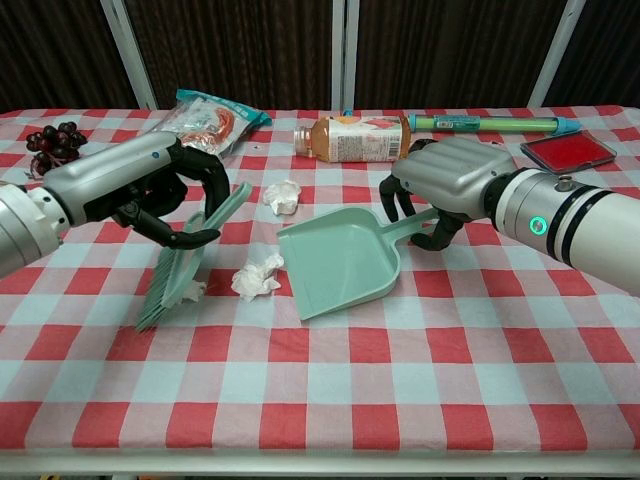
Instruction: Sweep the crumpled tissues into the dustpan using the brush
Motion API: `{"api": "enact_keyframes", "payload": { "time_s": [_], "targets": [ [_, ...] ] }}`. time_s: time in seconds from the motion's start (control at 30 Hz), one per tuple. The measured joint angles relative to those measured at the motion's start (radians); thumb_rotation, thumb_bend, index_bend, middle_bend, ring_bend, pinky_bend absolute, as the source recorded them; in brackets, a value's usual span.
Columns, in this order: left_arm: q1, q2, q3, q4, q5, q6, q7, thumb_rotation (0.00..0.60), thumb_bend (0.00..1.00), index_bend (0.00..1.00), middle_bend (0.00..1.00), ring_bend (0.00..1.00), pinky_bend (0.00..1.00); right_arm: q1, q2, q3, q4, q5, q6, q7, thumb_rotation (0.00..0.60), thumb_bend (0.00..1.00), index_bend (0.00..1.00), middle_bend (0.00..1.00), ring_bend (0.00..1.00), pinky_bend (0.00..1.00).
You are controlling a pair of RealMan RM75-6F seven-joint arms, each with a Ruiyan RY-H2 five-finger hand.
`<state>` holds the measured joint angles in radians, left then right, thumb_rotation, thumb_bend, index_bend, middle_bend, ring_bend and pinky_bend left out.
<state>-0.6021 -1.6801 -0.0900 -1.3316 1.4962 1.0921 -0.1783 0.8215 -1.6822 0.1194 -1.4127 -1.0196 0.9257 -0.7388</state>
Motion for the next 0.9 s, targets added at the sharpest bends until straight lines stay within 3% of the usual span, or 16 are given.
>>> {"api": "enact_keyframes", "payload": {
  "time_s": [0.53, 0.9],
  "targets": [
    [-0.068, -0.12, -0.068, 0.047, -0.035, -0.022, -0.025, 0.6, 0.47, 0.53, 0.59, 0.84, 0.97, 0.013, -0.029, 0.0, -0.007, 0.02, 0.021, -0.006, 0.6, 0.35, 0.61, 0.56, 0.28, 0.08],
    [-0.122, -0.196, -0.126, 0.105, -0.061, -0.032, -0.073, 0.6, 0.47, 0.53, 0.59, 0.83, 0.97, -0.005, -0.045, 0.002, 0.012, 0.021, 0.033, 0.06, 0.6, 0.36, 0.61, 0.56, 0.29, 0.08]
  ]
}}
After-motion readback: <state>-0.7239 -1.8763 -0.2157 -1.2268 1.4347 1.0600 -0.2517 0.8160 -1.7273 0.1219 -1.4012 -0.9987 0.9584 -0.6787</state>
